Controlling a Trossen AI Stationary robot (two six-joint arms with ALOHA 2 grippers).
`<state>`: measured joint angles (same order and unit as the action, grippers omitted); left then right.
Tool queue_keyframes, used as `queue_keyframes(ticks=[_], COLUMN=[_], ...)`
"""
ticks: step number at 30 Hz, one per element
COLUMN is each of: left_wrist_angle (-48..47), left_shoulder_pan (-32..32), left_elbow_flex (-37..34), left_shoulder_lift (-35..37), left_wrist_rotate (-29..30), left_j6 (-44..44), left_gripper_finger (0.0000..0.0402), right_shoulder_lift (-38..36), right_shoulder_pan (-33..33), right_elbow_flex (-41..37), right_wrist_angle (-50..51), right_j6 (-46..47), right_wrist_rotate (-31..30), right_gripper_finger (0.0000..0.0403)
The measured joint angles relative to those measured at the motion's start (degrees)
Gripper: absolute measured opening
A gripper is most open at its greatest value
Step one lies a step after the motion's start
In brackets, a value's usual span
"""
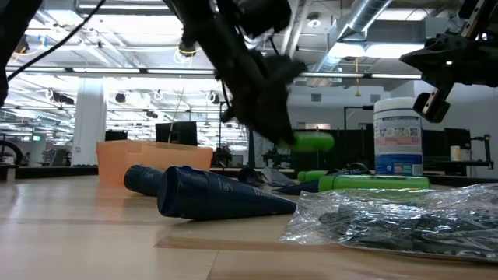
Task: Pick & Place Travel size toiletries
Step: Put the green shampoo bottle into the top orange bin
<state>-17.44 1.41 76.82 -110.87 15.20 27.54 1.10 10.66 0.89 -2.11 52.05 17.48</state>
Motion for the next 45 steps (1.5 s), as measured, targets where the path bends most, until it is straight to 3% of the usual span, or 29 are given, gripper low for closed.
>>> queue_keyframes(ticks=[7, 16, 19, 26, 39, 45], left_wrist_angle=[-16.79, -38.05, -39.92, -39.45, -39.07, -38.86], left_shoulder_pan=[-0.61, -0.33, 0.13, 0.14, -4.67, -7.97], left_elbow_flex=[0.01, -8.07, -13.31, -23.50, -26.49, -26.12], left_shoulder_lift=[10.66, 26.08, 31.76, 40.97, 36.31, 33.18], left_wrist_rotate=[4.74, 6.21, 4.47, -5.86, -6.79, -11.28], left_j6=[3.48, 23.11, 29.28, 36.89, 36.34, 32.65], left_gripper_finger=[0.0081, 0.0081, 0.0081, 0.0081, 0.0084, 0.0086], right_shoulder_lift=[0.01, 0.00, 0.01, 0.01, 0.00, 0.02], right_shoulder_pan=[0.01, 0.00, 0.02, -0.01, 0.02, 0.02], right_elbow_flex=[0.01, 0.01, 0.01, 0.01, 0.01, 0.01], right_wrist_angle=[0.02, 0.03, 0.04, 0.09, 0.04, 0.00], right_j6=[-0.10, -0.08, -0.09, -0.09, 0.07, 0.07], right_wrist_rotate=[-0.01, 0.01, 0.01, 0.01, -0.01, -0.01], right_gripper_finger=[0.0000, 0.0000, 0.0000, 0.0000, 0.0000, 0.0000])
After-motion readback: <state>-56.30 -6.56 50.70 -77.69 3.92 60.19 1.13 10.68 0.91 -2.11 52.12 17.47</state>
